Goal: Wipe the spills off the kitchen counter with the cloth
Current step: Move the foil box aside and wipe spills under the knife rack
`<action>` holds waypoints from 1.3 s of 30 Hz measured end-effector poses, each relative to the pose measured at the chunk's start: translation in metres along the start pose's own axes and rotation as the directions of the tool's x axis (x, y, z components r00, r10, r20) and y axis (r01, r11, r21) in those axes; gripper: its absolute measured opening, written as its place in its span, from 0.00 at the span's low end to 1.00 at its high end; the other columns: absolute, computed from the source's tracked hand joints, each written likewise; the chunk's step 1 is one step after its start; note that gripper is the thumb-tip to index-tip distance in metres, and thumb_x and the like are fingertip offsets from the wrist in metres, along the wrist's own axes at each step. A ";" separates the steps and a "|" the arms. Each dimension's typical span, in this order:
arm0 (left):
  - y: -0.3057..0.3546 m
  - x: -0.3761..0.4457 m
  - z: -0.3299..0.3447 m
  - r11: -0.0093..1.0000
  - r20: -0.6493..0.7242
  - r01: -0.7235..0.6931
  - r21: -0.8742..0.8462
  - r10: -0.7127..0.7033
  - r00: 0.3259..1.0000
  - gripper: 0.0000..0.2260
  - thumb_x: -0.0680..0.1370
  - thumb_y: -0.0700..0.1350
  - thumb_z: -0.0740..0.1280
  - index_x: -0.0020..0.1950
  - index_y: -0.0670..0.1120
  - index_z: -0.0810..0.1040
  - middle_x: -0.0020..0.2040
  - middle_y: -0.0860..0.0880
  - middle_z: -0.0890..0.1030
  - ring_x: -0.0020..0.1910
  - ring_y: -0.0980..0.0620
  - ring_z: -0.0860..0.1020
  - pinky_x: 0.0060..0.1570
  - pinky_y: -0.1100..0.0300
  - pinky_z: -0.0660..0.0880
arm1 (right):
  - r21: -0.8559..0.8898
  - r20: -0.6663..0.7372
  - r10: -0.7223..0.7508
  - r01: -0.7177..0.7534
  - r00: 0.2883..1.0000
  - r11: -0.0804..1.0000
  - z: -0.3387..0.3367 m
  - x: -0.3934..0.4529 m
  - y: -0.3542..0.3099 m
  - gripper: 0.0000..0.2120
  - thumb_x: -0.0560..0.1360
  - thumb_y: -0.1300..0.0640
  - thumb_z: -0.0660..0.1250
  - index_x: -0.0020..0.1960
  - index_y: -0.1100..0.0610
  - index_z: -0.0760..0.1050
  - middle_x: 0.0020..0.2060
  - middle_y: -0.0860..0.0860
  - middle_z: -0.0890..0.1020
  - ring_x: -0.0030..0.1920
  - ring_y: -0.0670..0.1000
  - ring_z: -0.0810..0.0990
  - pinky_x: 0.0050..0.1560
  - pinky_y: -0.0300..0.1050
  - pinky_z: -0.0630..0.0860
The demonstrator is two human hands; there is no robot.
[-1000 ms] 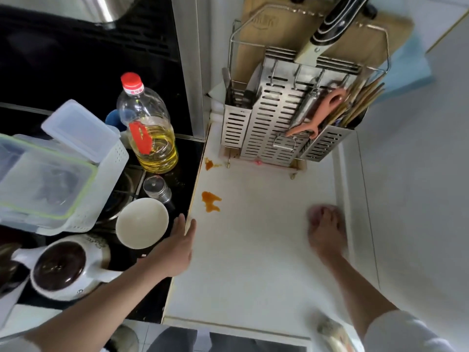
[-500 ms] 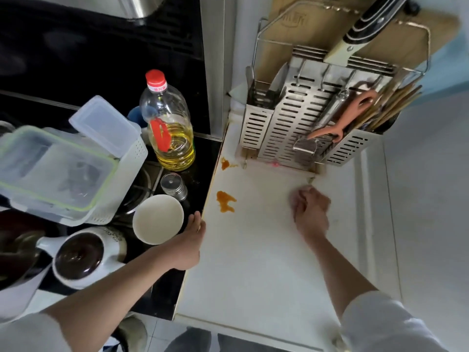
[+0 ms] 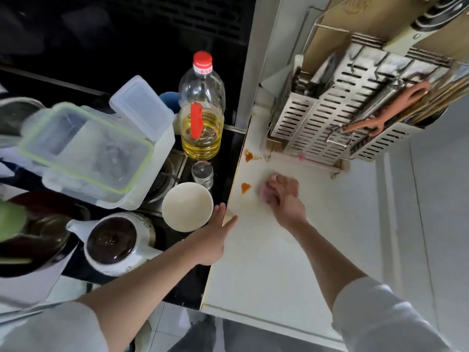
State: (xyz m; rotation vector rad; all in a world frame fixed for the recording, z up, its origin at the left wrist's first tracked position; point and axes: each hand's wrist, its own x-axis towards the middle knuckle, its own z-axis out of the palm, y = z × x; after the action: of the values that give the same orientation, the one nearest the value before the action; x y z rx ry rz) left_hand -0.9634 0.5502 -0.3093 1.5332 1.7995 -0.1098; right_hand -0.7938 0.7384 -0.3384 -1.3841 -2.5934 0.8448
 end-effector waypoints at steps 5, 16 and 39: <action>0.005 0.000 0.004 0.997 -0.061 -0.020 0.068 0.024 0.998 0.37 0.77 0.45 0.66 0.80 0.57 0.48 0.76 0.40 0.28 0.76 0.45 0.30 0.71 0.54 0.63 | -0.053 0.114 -0.186 0.193 0.976 0.980 0.027 0.036 -0.036 0.17 0.79 0.47 0.61 0.68 0.40 0.71 0.75 0.42 0.65 0.75 0.53 0.61 0.64 0.53 0.74; 0.008 -0.001 0.010 0.996 -0.128 -0.040 0.084 0.051 0.990 0.36 0.76 0.42 0.65 0.79 0.57 0.49 0.77 0.39 0.30 0.77 0.44 0.32 0.67 0.57 0.67 | -0.095 0.119 0.021 -0.010 0.993 0.995 0.026 0.118 -0.062 0.28 0.83 0.43 0.50 0.78 0.53 0.51 0.79 0.57 0.52 0.75 0.63 0.60 0.71 0.58 0.64; -0.005 -0.010 0.010 0.989 -0.254 -0.122 -0.081 0.098 0.962 0.33 0.81 0.37 0.57 0.80 0.40 0.39 0.80 0.39 0.42 0.79 0.41 0.43 0.78 0.50 0.47 | 0.094 0.239 -0.380 0.368 0.894 0.925 0.049 -0.099 -0.038 0.14 0.72 0.54 0.60 0.51 0.41 0.81 0.61 0.30 0.77 0.64 0.42 0.74 0.59 0.41 0.76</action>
State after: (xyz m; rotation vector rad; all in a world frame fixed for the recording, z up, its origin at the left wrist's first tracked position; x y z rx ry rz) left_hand -0.9630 0.5355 -0.3125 1.6324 1.8763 0.2310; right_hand -0.7797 0.6220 -0.3429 -0.7582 -2.8659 1.0635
